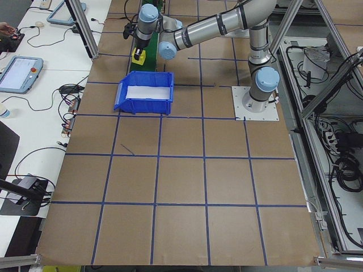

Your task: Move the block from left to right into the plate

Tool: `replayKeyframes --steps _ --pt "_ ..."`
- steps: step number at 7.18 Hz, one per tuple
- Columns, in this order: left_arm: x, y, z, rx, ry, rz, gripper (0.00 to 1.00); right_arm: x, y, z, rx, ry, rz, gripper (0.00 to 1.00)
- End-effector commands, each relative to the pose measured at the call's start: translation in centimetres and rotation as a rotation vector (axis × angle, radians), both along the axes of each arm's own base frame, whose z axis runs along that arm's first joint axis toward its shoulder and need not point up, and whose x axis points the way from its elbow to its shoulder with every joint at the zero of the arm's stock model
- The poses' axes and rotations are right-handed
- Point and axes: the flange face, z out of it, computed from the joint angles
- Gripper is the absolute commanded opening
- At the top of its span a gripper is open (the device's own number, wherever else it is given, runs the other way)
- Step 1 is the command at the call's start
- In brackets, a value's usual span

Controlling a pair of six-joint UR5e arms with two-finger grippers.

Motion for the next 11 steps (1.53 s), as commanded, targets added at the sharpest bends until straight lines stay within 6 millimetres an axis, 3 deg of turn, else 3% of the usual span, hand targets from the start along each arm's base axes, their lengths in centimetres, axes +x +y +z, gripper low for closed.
replayKeyframes --steps 1,3,4,5,6,7,9,11 --pt "-0.8 -0.7 -2.5 0.009 0.009 0.009 0.31 -8.6 -2.6 -1.5 -0.027 -0.106 -0.019 1.0" --pt "-1.0 -0.8 -4.4 0.037 0.006 0.007 0.31 -13.9 -4.8 -4.2 -0.037 -0.131 0.053 1.0" --pt "-1.1 -0.8 -4.4 0.037 0.008 0.007 0.31 -15.5 -5.2 -5.0 -0.025 -0.138 0.034 1.0" --pt "-1.0 -1.0 -4.0 0.03 0.006 0.006 0.59 -15.0 -5.1 -5.4 -0.032 -0.185 0.033 1.0" --pt "-1.1 -1.2 -3.4 0.022 0.013 0.022 1.0 -14.6 -4.5 -5.5 -0.03 -0.202 0.035 1.0" --pt "-1.2 -1.0 -2.9 0.024 0.032 0.067 1.0 -14.2 -3.5 -5.8 -0.027 -0.204 0.056 1.0" --pt "-1.0 0.1 1.0 0.007 0.022 0.07 1.0 -14.0 -3.2 -5.7 -0.027 -0.206 0.054 1.0" --pt "1.3 2.9 6.5 0.016 -0.153 0.041 1.0 -14.5 -4.3 -4.3 -0.042 -0.199 -0.033 1.0"
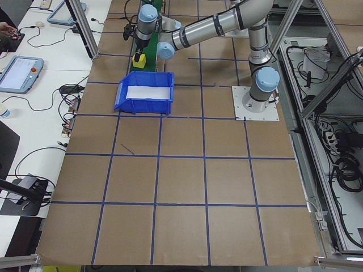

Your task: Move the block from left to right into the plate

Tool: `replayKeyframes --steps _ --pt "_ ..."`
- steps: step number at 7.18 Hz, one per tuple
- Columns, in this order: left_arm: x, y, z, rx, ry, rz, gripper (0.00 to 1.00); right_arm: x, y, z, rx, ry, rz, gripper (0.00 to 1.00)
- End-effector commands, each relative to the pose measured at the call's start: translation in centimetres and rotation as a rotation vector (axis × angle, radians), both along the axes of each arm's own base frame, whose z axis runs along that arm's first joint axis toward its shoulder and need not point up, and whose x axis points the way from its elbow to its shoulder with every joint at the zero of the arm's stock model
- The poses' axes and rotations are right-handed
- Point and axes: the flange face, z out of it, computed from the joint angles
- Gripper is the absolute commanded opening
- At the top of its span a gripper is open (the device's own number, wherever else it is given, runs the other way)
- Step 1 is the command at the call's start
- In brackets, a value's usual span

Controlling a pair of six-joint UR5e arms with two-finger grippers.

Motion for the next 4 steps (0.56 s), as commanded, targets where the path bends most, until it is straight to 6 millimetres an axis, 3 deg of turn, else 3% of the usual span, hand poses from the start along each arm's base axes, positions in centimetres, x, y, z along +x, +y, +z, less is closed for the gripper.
replayKeyframes --steps 1,3,4 --pt "3.0 4.2 6.7 0.055 -0.159 -0.023 1.0 -0.5 -1.4 1.6 -0.019 0.006 -0.059 1.0" --pt "7.9 11.7 14.8 0.192 -0.147 0.061 1.0 0.7 -1.6 1.4 0.015 -0.006 -0.121 1.0" --pt "7.7 13.7 16.3 0.237 -0.145 0.06 1.0 3.0 -1.7 1.7 0.026 -0.006 -0.113 1.0"
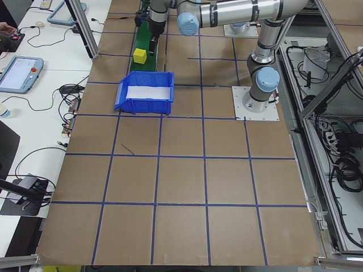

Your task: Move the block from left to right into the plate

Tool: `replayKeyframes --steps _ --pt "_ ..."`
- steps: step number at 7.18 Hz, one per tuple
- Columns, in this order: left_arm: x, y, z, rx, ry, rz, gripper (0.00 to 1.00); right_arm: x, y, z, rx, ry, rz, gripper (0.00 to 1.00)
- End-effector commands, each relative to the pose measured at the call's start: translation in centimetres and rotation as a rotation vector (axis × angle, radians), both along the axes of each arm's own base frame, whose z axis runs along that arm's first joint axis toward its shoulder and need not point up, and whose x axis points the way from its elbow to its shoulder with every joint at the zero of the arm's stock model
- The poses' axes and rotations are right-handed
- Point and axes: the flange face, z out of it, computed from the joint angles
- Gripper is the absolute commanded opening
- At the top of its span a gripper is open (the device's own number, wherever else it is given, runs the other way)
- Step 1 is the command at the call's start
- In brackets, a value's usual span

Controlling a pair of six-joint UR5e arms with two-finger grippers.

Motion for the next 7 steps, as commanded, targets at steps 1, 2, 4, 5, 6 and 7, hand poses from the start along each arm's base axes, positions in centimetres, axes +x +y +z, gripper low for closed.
replayKeyframes --steps 1,2,4,5,6,7 --pt "0.4 3.5 1.0 0.106 0.022 0.029 1.0 5.1 -0.3 0.6 0.016 -0.001 0.016 1.0" --pt "0.4 3.4 1.4 0.091 0.027 0.029 1.0 6.1 -0.5 0.0 0.022 -0.003 0.021 1.0" --pt "0.5 3.4 3.0 0.052 0.041 0.019 1.0 6.0 -0.1 -1.6 0.047 0.01 0.037 1.0" --pt "0.2 3.4 2.3 0.067 0.042 0.013 1.0 5.4 0.0 -3.2 0.078 0.056 0.06 0.99" --pt "0.0 3.2 1.7 0.074 0.044 0.008 1.0 4.7 -0.2 -4.7 0.096 0.113 0.119 0.92" --pt "-0.3 2.9 1.9 0.053 0.089 0.016 1.0 4.3 -0.1 -4.9 0.102 0.139 0.125 0.84"
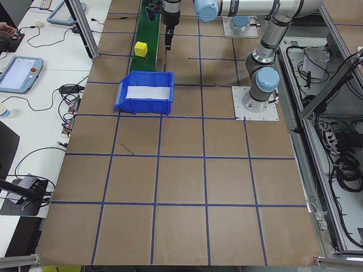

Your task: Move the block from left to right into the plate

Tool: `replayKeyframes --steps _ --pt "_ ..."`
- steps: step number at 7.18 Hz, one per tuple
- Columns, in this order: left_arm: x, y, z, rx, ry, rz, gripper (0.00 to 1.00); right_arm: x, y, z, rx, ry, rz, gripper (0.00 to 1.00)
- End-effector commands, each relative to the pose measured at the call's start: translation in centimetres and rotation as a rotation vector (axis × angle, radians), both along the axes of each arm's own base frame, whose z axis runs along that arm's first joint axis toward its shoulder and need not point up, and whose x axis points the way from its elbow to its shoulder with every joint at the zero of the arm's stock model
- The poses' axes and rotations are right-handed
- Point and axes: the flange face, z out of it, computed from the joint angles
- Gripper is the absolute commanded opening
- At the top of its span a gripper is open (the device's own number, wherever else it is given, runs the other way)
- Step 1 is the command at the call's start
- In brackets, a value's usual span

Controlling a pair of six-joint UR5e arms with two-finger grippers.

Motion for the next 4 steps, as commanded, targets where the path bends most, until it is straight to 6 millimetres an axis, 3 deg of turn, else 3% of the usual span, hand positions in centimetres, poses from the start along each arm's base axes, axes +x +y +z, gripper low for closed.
replayKeyframes --steps 1,2,3,4 --pt "-0.6 -0.7 0.0 -0.049 0.086 0.007 1.0 -0.7 0.0 -0.7 0.015 0.054 0.027 0.64" --pt "-0.5 -0.7 -0.1 -0.049 0.084 0.008 1.0 -0.8 -0.1 -0.2 0.008 0.061 0.027 0.45" --pt "-0.5 -0.7 -0.1 -0.049 0.081 0.008 1.0 -1.6 -0.1 0.3 0.009 0.111 0.029 0.36" --pt "-0.3 -0.4 0.4 -0.045 0.058 0.009 1.0 -2.5 -0.2 1.0 0.008 0.161 0.054 0.34"
